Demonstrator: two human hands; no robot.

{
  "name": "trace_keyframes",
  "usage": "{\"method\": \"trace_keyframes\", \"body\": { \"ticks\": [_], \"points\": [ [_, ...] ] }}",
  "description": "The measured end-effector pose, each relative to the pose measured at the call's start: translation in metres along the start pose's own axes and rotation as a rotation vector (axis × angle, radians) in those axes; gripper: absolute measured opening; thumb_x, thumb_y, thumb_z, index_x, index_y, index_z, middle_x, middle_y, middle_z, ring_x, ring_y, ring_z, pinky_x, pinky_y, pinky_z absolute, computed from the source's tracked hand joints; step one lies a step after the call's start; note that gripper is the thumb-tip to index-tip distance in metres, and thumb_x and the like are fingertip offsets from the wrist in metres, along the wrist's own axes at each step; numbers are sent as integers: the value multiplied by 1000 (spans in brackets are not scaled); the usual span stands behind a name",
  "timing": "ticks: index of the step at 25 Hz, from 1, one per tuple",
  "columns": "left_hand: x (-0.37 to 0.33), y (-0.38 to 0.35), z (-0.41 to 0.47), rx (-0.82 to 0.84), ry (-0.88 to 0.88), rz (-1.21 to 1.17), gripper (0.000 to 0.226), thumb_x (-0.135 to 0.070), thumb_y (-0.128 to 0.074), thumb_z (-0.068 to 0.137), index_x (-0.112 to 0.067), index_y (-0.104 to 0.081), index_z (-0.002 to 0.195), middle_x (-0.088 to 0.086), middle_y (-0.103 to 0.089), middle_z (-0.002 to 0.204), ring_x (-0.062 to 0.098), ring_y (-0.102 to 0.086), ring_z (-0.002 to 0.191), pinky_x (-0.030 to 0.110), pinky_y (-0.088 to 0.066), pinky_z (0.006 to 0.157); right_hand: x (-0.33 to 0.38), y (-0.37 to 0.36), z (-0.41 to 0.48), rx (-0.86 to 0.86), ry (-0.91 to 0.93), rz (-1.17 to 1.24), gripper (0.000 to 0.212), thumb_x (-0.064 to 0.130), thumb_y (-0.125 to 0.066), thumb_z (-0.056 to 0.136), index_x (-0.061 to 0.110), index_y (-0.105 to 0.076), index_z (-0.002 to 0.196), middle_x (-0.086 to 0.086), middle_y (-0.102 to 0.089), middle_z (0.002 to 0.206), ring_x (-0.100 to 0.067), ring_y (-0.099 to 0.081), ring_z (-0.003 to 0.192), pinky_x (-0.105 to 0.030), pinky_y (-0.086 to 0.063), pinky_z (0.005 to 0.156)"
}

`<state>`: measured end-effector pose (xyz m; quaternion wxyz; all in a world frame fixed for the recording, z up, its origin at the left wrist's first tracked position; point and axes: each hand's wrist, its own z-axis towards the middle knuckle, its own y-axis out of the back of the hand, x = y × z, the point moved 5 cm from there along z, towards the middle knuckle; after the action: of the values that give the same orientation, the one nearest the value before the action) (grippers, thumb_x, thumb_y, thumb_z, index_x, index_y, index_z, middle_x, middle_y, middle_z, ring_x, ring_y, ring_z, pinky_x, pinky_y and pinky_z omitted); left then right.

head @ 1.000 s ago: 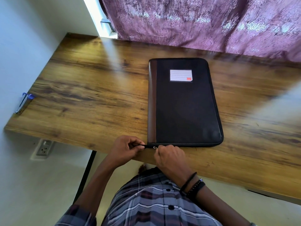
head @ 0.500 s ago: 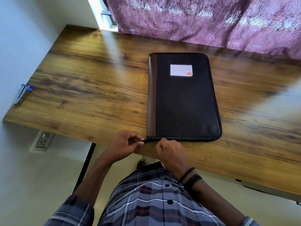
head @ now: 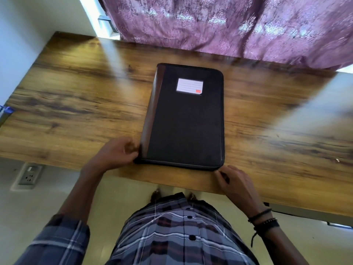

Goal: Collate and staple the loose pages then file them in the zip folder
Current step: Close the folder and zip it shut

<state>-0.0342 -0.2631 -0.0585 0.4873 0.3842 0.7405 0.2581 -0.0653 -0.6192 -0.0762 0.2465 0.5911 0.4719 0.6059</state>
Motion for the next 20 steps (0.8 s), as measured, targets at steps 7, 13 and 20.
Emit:
{"method": "trace_keyframes", "body": {
  "ticks": [7,13,20],
  "points": [
    [-84,-23,105,-331,138,32,84,-64,-31,93,-7,-12,152,19,-19,157,36,-18,145,53,-15,118,-8,10,7,49,85,91,13,31,-56,98,28,-63,88,9,-51,83,-5,-51,70,-24,-41,61],
    [-80,-35,117,-401,24,184,76,-58,-26,98,-10,-7,154,22,-8,160,36,-11,147,49,-13,120,-45,26,30,-57,48,81,11,18,-55,100,18,-66,96,5,-53,87,-6,-53,71,-20,-41,60],
    [-76,-35,120,-418,17,160,76,-57,-31,97,-13,-7,155,21,-8,160,36,-11,147,48,-16,119,-53,59,163,-131,109,-71,22,13,-44,101,5,-59,87,-8,-55,76,-27,-52,59,-41,-45,52]
  ]
}}
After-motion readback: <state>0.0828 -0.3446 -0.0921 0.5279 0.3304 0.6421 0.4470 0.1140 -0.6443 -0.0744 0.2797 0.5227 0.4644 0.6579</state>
